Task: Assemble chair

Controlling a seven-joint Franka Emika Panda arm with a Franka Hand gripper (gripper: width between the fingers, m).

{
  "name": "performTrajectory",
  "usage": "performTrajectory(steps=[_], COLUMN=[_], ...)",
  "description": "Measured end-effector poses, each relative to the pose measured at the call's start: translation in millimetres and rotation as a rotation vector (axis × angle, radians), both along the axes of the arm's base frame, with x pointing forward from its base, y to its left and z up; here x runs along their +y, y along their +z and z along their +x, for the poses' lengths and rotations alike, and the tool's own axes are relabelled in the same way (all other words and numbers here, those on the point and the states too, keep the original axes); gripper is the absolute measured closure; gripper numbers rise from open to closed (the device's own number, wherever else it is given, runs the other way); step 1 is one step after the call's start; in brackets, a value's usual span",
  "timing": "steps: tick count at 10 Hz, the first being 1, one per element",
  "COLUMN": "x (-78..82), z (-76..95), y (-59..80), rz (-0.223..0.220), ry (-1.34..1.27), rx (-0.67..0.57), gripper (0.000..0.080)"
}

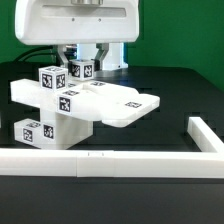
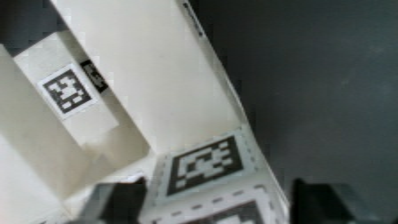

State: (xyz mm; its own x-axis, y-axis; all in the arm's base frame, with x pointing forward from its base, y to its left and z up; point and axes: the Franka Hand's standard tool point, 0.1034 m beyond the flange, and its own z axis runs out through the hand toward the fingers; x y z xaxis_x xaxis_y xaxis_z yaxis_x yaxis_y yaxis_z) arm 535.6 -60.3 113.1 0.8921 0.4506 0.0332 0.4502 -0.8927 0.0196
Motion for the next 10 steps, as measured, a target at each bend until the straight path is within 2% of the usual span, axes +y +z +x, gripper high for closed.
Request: performTrajectory(steps=[1, 3, 5, 10], x=[0.0, -0.5, 2.2, 3.6], z=[0.0, -0.3, -3.3, -2.9], y=[0.0, 0.0, -0.3, -0.4], rz=[0.000, 0.001, 0.019, 0.052], ry=[-0.007, -0.054, -0.331, -0.706], rx=[0.000, -0.010, -0.038, -0.045], gripper=[0.0517, 0.0517, 0.0517, 0.0515])
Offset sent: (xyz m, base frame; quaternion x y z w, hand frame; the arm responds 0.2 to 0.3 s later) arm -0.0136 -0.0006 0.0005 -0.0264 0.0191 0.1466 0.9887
